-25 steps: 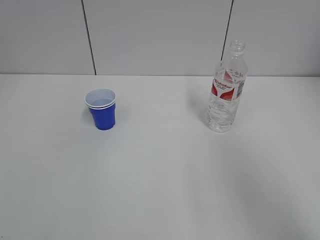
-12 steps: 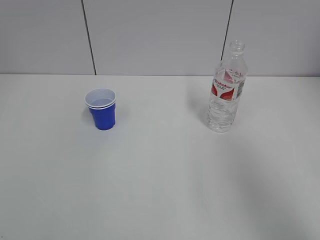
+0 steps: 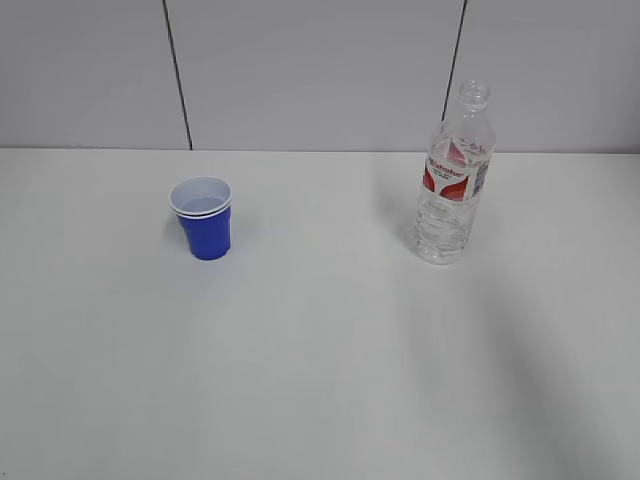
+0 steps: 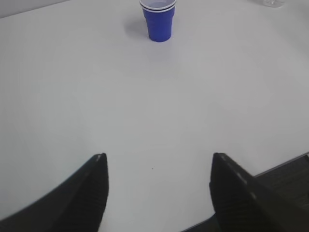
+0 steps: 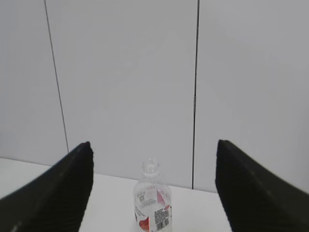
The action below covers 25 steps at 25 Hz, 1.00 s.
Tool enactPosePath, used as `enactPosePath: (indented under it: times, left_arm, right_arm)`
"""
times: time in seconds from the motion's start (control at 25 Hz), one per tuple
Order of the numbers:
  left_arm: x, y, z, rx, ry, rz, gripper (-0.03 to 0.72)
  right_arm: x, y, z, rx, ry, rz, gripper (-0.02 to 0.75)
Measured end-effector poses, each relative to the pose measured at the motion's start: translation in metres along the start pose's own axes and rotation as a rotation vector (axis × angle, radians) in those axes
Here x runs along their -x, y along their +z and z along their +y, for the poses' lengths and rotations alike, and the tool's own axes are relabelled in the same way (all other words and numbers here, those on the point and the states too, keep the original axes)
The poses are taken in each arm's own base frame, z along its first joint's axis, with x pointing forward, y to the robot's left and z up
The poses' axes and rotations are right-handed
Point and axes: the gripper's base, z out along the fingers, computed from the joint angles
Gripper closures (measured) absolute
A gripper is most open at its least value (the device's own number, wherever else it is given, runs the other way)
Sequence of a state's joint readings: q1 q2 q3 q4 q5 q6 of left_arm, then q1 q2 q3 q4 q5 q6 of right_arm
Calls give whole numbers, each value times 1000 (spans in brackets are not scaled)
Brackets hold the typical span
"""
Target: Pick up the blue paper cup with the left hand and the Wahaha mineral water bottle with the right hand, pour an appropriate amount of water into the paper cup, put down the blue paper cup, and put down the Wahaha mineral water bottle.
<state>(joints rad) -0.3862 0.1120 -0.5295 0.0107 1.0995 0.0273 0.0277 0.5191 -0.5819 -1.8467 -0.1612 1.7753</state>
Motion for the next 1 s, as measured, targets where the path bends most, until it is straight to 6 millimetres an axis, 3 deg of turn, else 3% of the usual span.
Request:
enactPosePath:
  times: [0.2,0.44,0.64,0.8,1.0]
  left_arm:
    - [0,0,0,0,0,1,189]
    - [0,0,0,0,0,1,189]
    - [0,0,0,0,0,1,189]
    - [0,0,0,0,0,1,189]
    - [0,0,0,0,0,1,189]
  right_arm:
    - [6,-1,-1,-7,-11,-18,150]
    - [11,-1,-3,-32,-152,-67,150]
    - [8,-4,-22,-243,-157,26,150]
    - [-2,-14,-29,-302,-217,247,150]
    - [5,-42,-17,-214,-291,218,150]
